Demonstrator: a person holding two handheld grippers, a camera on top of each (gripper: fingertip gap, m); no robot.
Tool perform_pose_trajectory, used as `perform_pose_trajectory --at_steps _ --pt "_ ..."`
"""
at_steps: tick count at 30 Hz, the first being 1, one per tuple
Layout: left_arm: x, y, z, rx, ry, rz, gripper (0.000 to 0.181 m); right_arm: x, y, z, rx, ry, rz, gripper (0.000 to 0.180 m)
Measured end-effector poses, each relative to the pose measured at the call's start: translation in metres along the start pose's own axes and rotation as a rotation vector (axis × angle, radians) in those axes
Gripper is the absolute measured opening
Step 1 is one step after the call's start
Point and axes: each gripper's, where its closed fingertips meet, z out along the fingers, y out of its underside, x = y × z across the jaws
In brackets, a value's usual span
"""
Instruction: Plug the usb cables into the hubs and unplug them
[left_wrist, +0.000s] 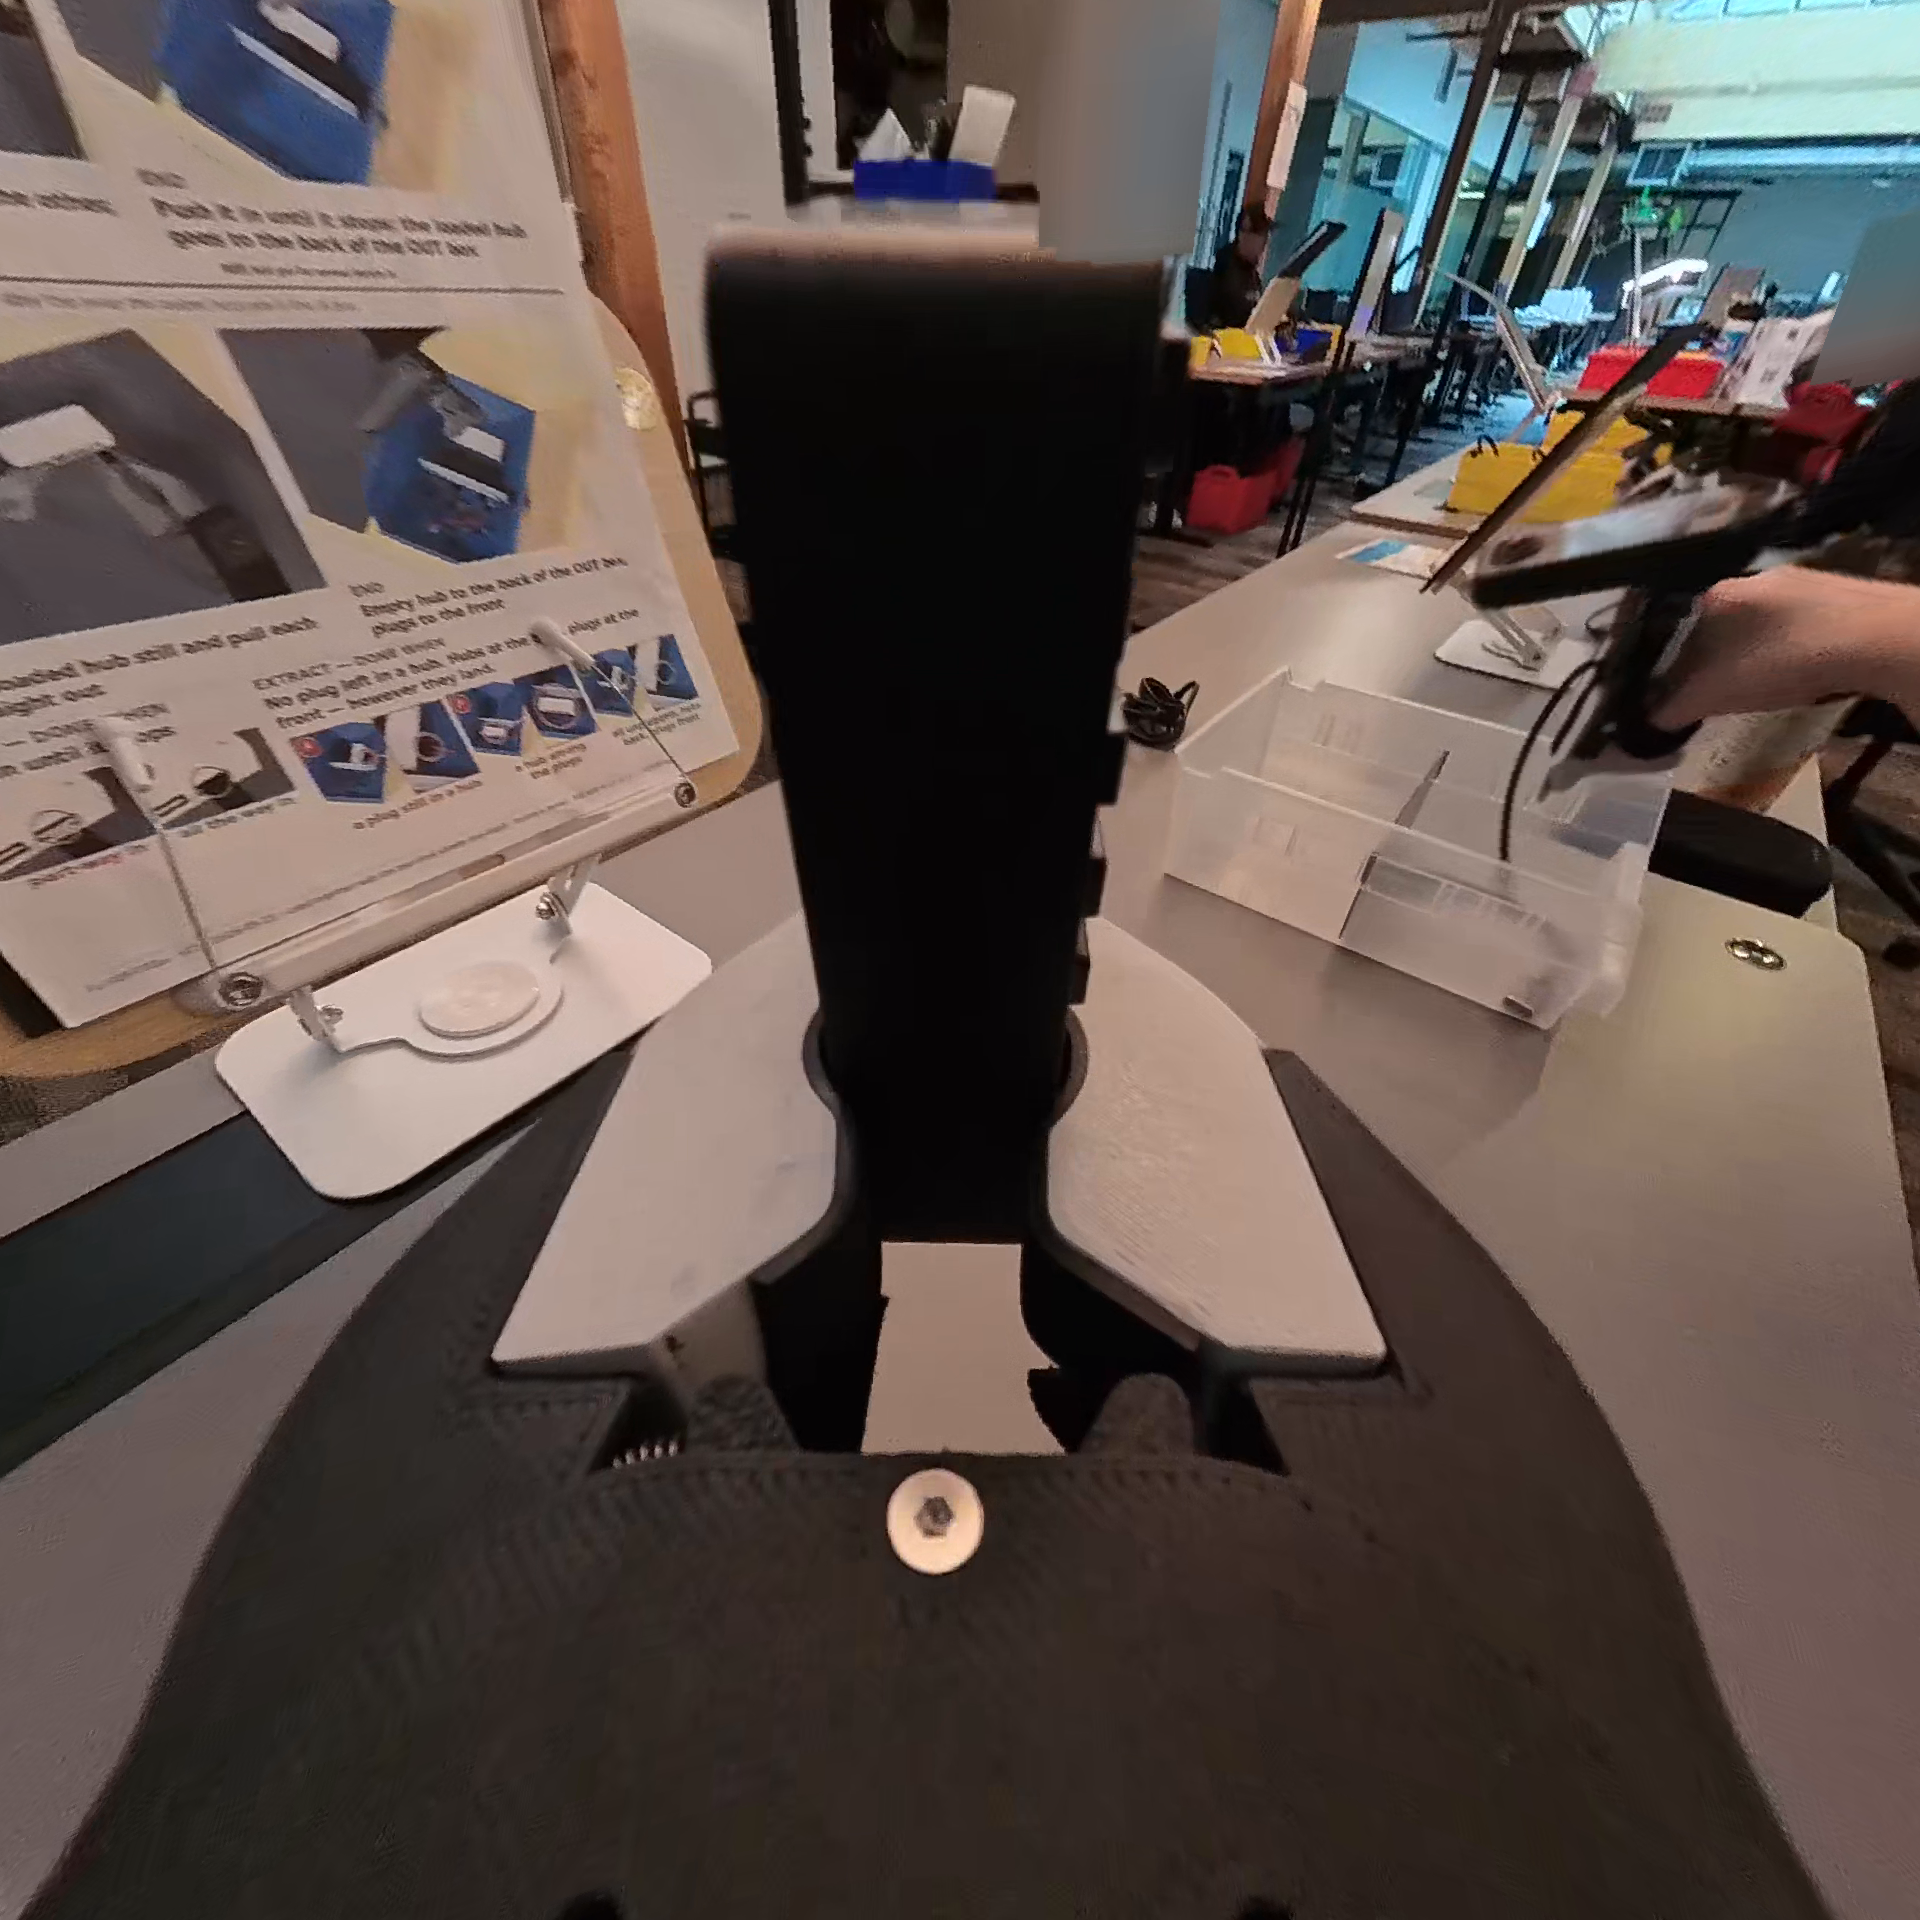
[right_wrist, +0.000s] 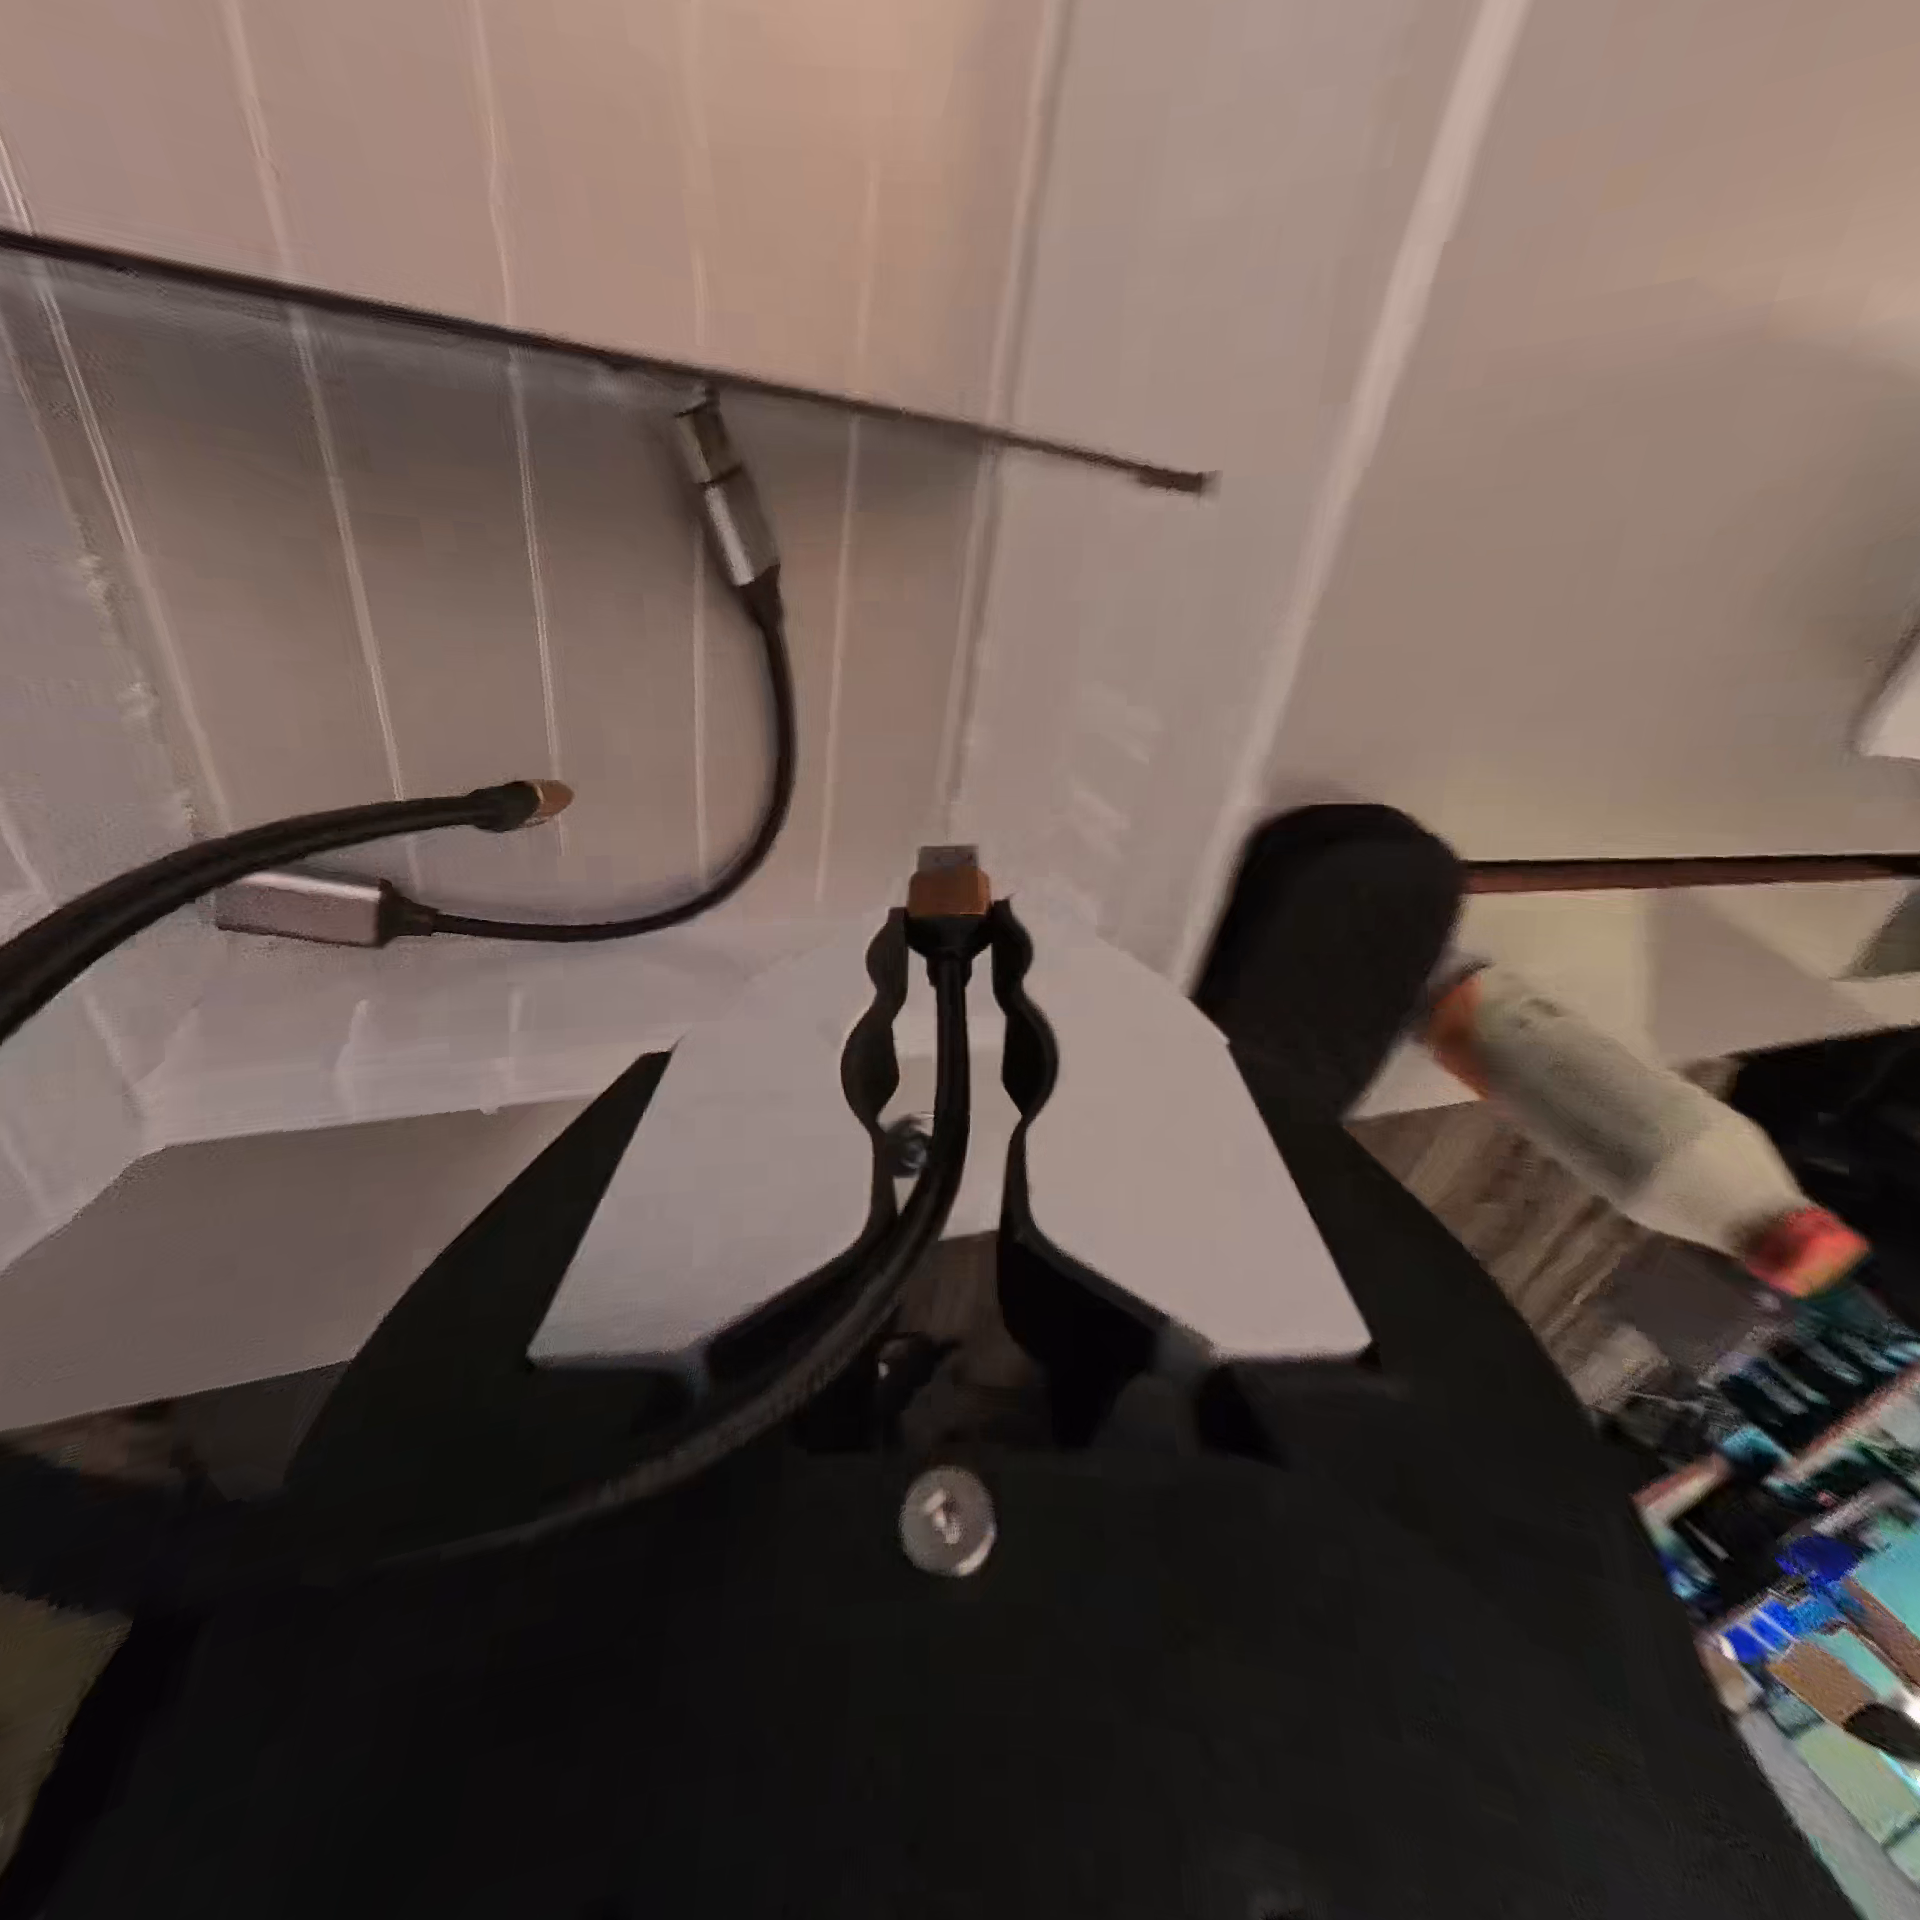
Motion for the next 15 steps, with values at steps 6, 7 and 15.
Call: perform_pose_trajectory --at_steps 6,7,15 --pt "0.013 0.011 0.013 -0.061 0.036 0.023 0.029 -0.055 0.007 0.048 -0.078 -0.396 0.084 0.016" --pt "0.015 0.012 0.015 -0.069 0.043 0.026 0.028 -0.05 0.007 0.05 -0.067 -0.382 0.101 0.024" --pt "0.049 0.016 0.028 -0.092 0.167 0.046 0.028 -0.036 0.004 -0.029 0.288 -0.44 0.201 0.052"
